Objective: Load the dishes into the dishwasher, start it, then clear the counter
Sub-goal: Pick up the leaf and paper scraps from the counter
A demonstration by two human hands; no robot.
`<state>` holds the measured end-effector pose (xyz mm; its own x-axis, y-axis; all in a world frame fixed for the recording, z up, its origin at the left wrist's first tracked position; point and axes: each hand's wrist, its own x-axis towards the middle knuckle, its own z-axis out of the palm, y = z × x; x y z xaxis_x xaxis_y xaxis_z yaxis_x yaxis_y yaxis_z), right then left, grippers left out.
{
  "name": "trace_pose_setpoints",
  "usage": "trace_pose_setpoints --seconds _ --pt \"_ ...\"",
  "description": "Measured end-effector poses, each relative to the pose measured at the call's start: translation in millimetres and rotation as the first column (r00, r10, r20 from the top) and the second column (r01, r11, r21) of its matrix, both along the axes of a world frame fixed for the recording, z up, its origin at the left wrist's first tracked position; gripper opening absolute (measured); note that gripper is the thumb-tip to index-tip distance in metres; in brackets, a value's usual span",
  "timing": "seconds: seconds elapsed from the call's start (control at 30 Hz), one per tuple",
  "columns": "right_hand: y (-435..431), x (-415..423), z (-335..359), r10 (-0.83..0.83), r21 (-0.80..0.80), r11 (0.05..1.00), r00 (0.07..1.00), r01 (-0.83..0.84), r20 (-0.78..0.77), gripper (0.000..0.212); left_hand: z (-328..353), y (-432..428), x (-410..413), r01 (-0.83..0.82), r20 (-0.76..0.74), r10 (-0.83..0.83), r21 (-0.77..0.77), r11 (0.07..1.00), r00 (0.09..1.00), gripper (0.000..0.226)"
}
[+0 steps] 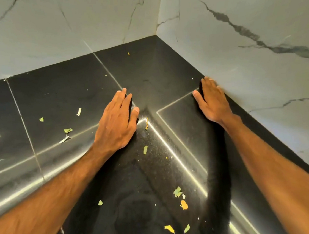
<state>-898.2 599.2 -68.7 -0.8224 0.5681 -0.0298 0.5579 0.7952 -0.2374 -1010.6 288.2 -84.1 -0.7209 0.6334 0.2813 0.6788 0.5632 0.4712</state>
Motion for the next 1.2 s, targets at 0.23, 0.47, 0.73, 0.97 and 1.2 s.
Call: trace_pose_setpoints --seconds 0.23,0.47,0.73,0.97,1.2 --pt "-104 -60 -1 0.542 -0.006 0.840 0.838 -0.543 -0.065 0.072 8 24 -47 -0.069 -0.103 0.084 0.140 0.988 0.991 0.035" --pt "7 -94 0 0.152 0.061 0.986 0.988 -0.152 -0.002 0.081 0 2 -135 -0.159 -0.061 0.148 -0.323 0.933 0.987 0.075" --pt "-90 -182 2 0.731 -0.074 0.669 0.672 -0.740 -0.117 0.072 -1 10 -149 -0.171 -0.021 0.172 -0.279 0.945 0.985 0.073" --pt "2 -291 7 0.147 -0.008 0.989 0.989 -0.147 0.014 0.090 -3 12 -151 -0.207 0.001 0.211 -0.188 0.960 0.978 0.070" --pt "-24 -301 4 0.194 0.007 0.981 0.979 -0.194 0.061 0.089 -2 15 -159 -0.223 -0.032 0.221 -0.185 0.957 0.975 0.068"
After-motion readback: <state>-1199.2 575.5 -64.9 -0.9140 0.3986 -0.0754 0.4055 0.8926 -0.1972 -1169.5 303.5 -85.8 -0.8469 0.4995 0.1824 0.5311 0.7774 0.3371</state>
